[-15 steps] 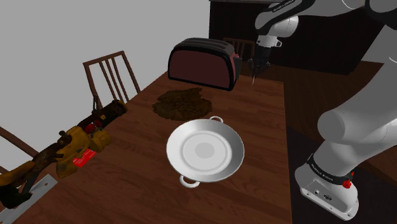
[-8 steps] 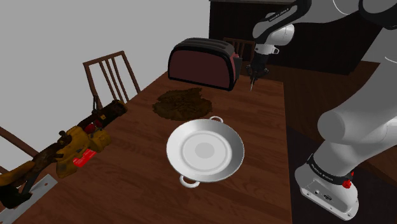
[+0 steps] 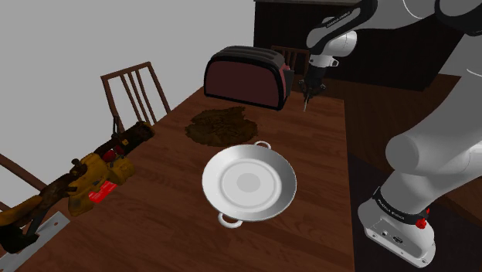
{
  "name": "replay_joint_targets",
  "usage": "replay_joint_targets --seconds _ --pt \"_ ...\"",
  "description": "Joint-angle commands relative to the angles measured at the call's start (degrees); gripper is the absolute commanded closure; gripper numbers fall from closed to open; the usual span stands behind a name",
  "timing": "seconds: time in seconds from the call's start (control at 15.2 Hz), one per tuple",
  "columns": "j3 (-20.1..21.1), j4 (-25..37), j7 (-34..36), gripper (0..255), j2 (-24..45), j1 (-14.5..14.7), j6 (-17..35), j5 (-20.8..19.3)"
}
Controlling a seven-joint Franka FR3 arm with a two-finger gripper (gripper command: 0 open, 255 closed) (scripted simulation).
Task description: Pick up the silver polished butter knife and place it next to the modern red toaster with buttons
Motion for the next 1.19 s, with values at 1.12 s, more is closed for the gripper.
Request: replay_joint_targets --seconds 1.12 --pt "-0.51 4.63 -0.12 0 -2.5 -0.59 -7.18 0.0"
